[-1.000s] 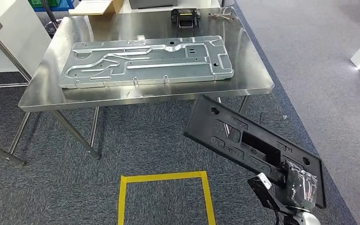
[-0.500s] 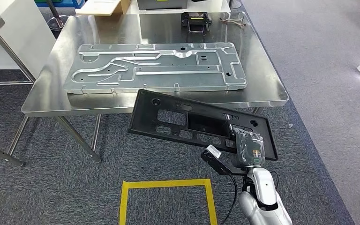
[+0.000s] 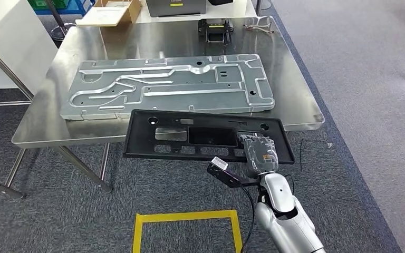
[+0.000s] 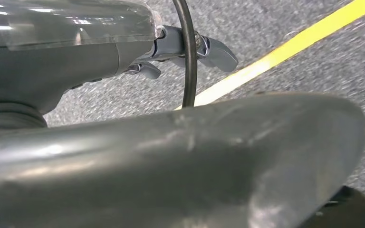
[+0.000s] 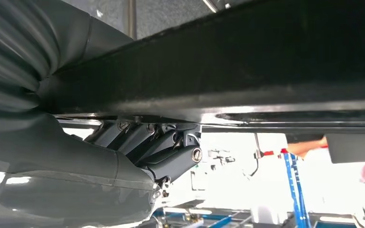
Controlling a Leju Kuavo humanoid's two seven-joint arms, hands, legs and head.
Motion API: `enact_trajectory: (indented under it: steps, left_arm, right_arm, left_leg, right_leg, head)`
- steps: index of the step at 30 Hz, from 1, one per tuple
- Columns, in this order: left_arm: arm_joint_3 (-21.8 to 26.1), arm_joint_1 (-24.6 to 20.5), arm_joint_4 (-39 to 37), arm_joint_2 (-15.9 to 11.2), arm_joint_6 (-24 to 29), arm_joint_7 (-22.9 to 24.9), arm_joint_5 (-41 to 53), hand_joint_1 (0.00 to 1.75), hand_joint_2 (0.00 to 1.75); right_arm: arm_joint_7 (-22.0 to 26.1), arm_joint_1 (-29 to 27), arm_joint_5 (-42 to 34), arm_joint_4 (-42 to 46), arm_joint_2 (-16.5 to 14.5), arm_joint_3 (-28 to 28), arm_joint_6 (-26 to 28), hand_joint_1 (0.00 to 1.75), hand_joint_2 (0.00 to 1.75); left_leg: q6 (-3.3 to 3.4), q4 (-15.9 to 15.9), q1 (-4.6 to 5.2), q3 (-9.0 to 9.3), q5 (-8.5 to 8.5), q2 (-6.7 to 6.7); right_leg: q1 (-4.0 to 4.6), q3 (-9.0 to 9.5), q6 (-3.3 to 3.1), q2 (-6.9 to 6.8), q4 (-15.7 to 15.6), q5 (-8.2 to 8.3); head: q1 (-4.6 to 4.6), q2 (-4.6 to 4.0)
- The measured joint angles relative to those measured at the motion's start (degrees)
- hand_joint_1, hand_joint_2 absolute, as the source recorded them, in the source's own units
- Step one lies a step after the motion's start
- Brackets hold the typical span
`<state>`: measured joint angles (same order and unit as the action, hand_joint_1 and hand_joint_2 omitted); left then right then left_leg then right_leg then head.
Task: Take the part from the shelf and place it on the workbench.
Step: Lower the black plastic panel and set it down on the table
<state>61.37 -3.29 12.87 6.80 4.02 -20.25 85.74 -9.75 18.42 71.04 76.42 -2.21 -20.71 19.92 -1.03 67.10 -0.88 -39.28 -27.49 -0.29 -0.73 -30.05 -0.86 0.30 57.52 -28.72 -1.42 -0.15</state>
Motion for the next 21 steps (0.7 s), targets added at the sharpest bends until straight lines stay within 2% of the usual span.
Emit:
enact_trajectory:
  steps: [1,2,3,6,7,8,11,12,14,16,17,19,21]
  left_arm:
    - [0.0,0.02,-0.01,-0.03,-0.04,0.01,-0.01,0.0,0.0]
    - [0.0,0.01,-0.02,-0.04,-0.11,0.01,-0.03,0.0,0.0]
    - [0.01,0.01,-0.03,-0.06,-0.19,0.01,-0.07,0.0,0.0]
    - [0.03,0.02,-0.04,-0.08,-0.37,-0.01,-0.26,0.0,0.0]
    - [0.03,0.01,-0.04,-0.08,-0.39,-0.03,-0.36,0.0,0.0]
    - [0.04,-0.03,-0.04,-0.09,-0.41,-0.05,-0.45,0.0,0.0]
    - [0.06,-0.09,-0.04,-0.15,-0.5,-0.08,-0.62,0.0,0.0]
    - [0.07,-0.07,-0.04,-0.17,-0.52,-0.08,-0.65,0.0,0.0]
    - [0.09,-0.02,-0.04,-0.2,-0.54,-0.08,-0.69,0.0,0.0]
    - [0.09,-0.01,-0.04,-0.2,-0.55,-0.08,-0.69,0.0,0.0]
    - [0.1,0.0,-0.04,-0.21,-0.55,-0.08,-0.7,0.0,0.0]
    - [0.16,0.01,-0.1,-0.17,-0.61,-0.09,-0.8,0.0,0.0]
    - [0.27,-0.06,-0.22,-0.11,-0.58,-0.1,-0.89,0.0,0.0]
  right_arm:
    - [-0.16,0.45,0.0,-0.21,0.02,-0.22,-0.3,1.75,1.75]
    - [-0.36,0.99,0.0,-0.36,0.04,-0.38,-0.7,1.75,1.75]
    - [-0.58,1.52,0.0,-0.45,0.08,-0.51,-1.15,1.75,1.75]
    - [-1.05,2.95,0.06,-0.38,0.41,-0.73,-2.14,1.75,1.75]
    - [-1.16,3.45,0.08,-0.3,0.64,-0.78,-2.3,1.75,1.75]
    - [-1.26,3.96,0.05,-0.24,0.93,-0.82,-2.44,1.75,1.75]
    - [-1.61,4.8,-0.05,-0.09,1.95,-0.86,-2.77,1.75,1.75]
    - [-1.69,4.83,-0.06,-0.02,2.23,-0.86,-2.92,1.75,1.75]
    - [-1.76,4.82,-0.07,0.05,2.55,-0.86,-3.12,1.75,1.75]
    - [-1.76,4.82,-0.07,0.07,2.62,-0.86,-3.15,1.75,1.75]
    - [-1.76,4.82,-0.07,0.12,2.73,-0.86,-3.18,1.75,1.75]
    - [-1.82,4.85,-0.22,0.58,3.77,-0.74,-3.28,1.75,1.75]
    - [-2.05,4.76,-0.51,1.43,5.06,-0.36,-3.36,1.75,1.75]
  left_leg:
    - [0.06,-3.61,0.07,0.89,2.2,0.05]
    - [0.28,-6.1,0.18,1.58,3.64,0.08]
    - [0.58,-7.39,0.3,1.87,4.23,0.08]
    - [1.82,-7.82,0.33,2.64,3.9,-0.04]
    - [2.2,-7.98,0.28,3.11,3.72,-0.06]
    - [2.54,-8.12,0.26,3.59,3.52,-0.09]
    - [3.19,-8.22,0.46,4.79,2.37,-0.19]
    - [3.27,-8.22,0.55,5.19,1.99,-0.26]
    - [3.32,-8.22,0.66,5.69,1.57,-0.36]
    - [3.33,-8.22,0.68,5.79,1.49,-0.38]
    - [3.34,-8.22,0.74,6.05,1.32,-0.41]
    - [3.19,-8.29,1.1,7.57,0.06,-0.6]
    - [2.64,-8.36,1.42,9.13,-1.26,-0.76]
  right_leg:
    - [0.0,0.52,0.32,0.04,0.12,-0.54]
    - [0.04,0.78,0.7,0.07,0.18,-1.03]
    - [0.08,0.97,1.12,0.1,0.26,-1.37]
    - [0.1,1.22,2.09,0.08,0.99,-1.75]
    - [0.05,0.54,2.3,0.03,2.44,-1.94]
    - [0.0,-0.89,2.5,-0.01,4.98,-2.51]
    - [0.0,-8.06,2.76,-0.04,15.1,-6.19]
    - [0.0,-9.74,2.72,-0.05,16.83,-7.03]
    - [0.0,-11.04,2.61,-0.05,17.56,-7.32]
    - [0.01,-11.11,2.57,-0.05,17.38,-7.17]
    - [0.05,-11.04,2.46,-0.05,16.6,-6.54]
    - [0.76,-9.43,1.1,0.0,9.25,-0.8]
    - [1.56,-7.64,-0.4,0.08,2.03,4.53]
  head:
    - [0.0,0.0]
    - [0.01,0.0]
    - [0.01,0.0]
    - [0.01,0.0]
    - [0.02,0.0]
    - [0.02,0.0]
    - [0.01,0.0]
    - [0.01,0.0]
    - [0.02,0.0]
    - [0.02,0.0]
    - [0.02,0.0]
    - [0.02,0.0]
    - [0.01,0.0]
